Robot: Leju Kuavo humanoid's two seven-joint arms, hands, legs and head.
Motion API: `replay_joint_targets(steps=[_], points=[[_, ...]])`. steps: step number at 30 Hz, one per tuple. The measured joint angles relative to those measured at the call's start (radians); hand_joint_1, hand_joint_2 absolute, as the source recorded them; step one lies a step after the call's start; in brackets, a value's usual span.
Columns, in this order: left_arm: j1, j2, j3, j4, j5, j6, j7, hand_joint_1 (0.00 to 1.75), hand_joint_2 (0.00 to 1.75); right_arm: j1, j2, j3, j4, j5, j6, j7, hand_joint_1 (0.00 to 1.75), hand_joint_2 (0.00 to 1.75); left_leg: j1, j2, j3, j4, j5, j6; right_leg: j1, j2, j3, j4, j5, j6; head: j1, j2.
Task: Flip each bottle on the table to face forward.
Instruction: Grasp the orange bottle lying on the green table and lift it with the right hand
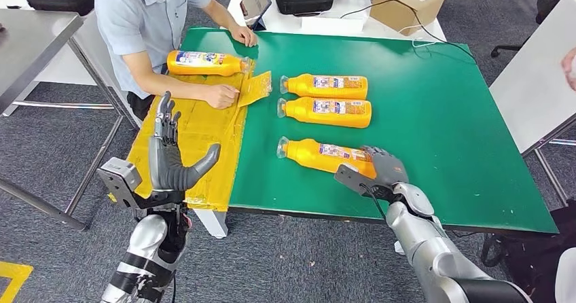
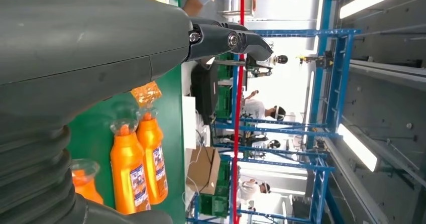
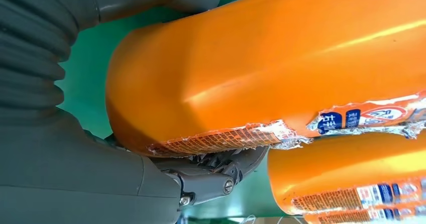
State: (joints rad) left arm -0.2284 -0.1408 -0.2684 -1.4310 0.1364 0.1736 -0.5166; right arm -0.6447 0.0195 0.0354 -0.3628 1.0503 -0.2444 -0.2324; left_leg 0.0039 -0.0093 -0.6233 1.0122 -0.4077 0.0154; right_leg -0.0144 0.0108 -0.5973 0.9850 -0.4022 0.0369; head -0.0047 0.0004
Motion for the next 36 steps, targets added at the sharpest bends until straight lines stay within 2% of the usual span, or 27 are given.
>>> replay_joint_targets(steps=[3,6,8,10,13,17,21,24,28,36], points=[[-0.002,0.000,-0.002,0.008,0.021,-0.007,0.011,0.00,1.75,0.009,0.008,-0.048,0.000,-0.137,0.050,-0.143,1.75,1.75,0.000,0.001,0.000,0.000,0.000,0.000,0.000,0.000,0.000,0.000,0.000,0.000,0.000,0.000],[-0.002,-0.006,-0.002,0.029,0.075,0.007,0.070,0.00,1.75,0.032,0.035,-0.106,-0.008,-0.281,0.087,-0.292,1.75,1.75,0.000,0.001,-0.001,0.000,0.000,0.000,0.000,0.001,-0.001,0.000,0.000,0.000,0.000,0.000],[-0.003,-0.018,-0.003,0.067,0.098,0.048,0.122,0.00,1.75,0.054,0.063,-0.138,-0.031,-0.376,0.086,-0.355,1.75,1.75,0.000,0.000,-0.001,0.000,0.000,0.000,0.001,0.000,-0.002,0.000,0.000,0.000,0.000,0.000],[-0.001,-0.030,-0.012,0.123,0.101,0.082,0.136,0.00,1.75,0.085,0.095,-0.156,-0.085,-0.494,0.088,-0.396,1.75,1.75,0.001,-0.001,-0.003,0.000,0.000,0.000,0.001,0.000,-0.003,0.001,0.000,0.000,0.000,0.000],[0.009,-0.044,-0.041,0.202,0.103,0.091,0.101,0.00,1.75,0.135,0.137,-0.153,-0.202,-0.647,0.090,-0.394,1.75,1.75,0.001,0.000,-0.005,0.000,0.000,0.000,0.001,0.000,-0.005,0.001,0.000,0.000,0.000,0.000],[0.017,-0.054,-0.065,0.251,0.107,0.088,0.091,0.00,1.75,0.177,0.157,-0.132,-0.301,-0.714,0.085,-0.384,1.75,1.75,0.000,0.000,-0.009,0.000,0.000,0.000,0.000,0.000,-0.008,0.001,0.000,0.000,0.000,0.000],[0.041,-0.054,-0.104,0.261,0.072,-0.031,0.071,0.00,1.75,0.225,0.169,-0.095,-0.397,-0.834,0.075,-0.429,1.75,1.75,0.000,-0.001,-0.011,0.000,0.000,0.000,-0.001,0.000,-0.009,0.001,0.000,0.000,0.000,0.000],[0.077,-0.051,-0.155,0.261,0.037,-0.095,0.051,0.00,1.75,0.281,0.181,-0.043,-0.510,-0.906,0.056,-0.424,1.75,1.75,0.000,-0.001,-0.012,0.000,0.000,0.000,-0.001,0.000,-0.011,0.001,0.000,0.000,0.000,0.000],[0.104,-0.045,-0.192,0.252,0.033,-0.113,0.029,0.00,1.75,0.333,0.186,0.055,-0.607,-0.903,0.055,-0.381,1.75,1.75,0.000,0.000,-0.013,0.000,-0.001,-0.001,0.000,0.000,-0.013,0.000,-0.001,0.000,0.000,0.000],[0.113,-0.040,-0.215,0.210,0.051,-0.133,0.026,0.00,1.75,0.353,0.188,0.234,-0.604,-0.807,0.075,-0.387,1.75,1.75,0.001,-0.001,-0.013,0.000,0.000,-0.001,0.001,0.000,-0.013,0.001,-0.001,0.000,0.000,0.000]])
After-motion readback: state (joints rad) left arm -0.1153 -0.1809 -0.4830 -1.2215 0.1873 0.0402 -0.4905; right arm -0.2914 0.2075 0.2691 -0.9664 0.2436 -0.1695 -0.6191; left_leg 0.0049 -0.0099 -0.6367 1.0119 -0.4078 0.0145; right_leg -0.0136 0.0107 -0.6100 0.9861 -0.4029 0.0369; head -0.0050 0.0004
